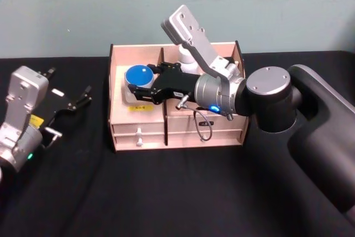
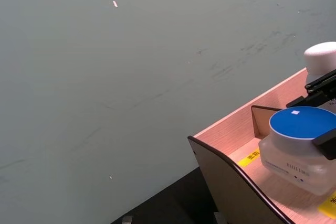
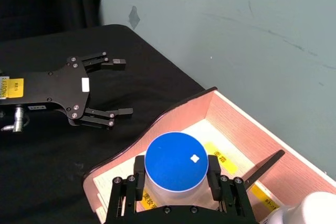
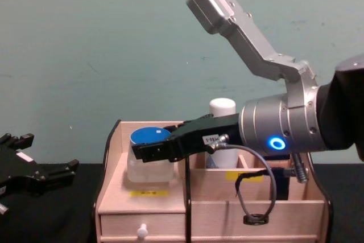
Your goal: Pick up the facial cleanser and watermelon frost from the table and place them into the tiered storage box.
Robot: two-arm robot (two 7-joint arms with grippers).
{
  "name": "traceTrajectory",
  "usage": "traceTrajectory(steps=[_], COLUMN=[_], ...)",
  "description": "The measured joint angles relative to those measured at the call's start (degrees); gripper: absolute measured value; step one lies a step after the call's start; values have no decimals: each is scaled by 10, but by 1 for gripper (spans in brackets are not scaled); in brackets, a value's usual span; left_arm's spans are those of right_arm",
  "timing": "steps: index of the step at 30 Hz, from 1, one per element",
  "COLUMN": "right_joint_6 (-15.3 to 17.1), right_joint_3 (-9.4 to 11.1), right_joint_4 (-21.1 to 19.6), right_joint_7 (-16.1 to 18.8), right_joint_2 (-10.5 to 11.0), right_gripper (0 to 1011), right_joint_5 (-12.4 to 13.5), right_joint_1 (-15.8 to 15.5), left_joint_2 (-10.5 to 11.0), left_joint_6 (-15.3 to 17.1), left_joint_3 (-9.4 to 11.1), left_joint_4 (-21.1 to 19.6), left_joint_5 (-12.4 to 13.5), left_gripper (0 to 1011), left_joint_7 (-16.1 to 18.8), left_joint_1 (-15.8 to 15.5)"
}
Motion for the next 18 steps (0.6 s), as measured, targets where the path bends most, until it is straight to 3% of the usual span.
traceTrajectory(steps=[18], right_joint_6=[21], right_joint_3=[1], right_joint_4=[14], right_joint_7=[8], right_joint_2=[-11], right_gripper=[707], right_joint_5=[-3], right_joint_1=[5], left_joint_2=[0], left_joint_6=[0], left_joint_3=[0], left_joint_4=[0], left_joint_5=[0], left_gripper=[1001], left_joint_7=[0], left_joint_1=[0])
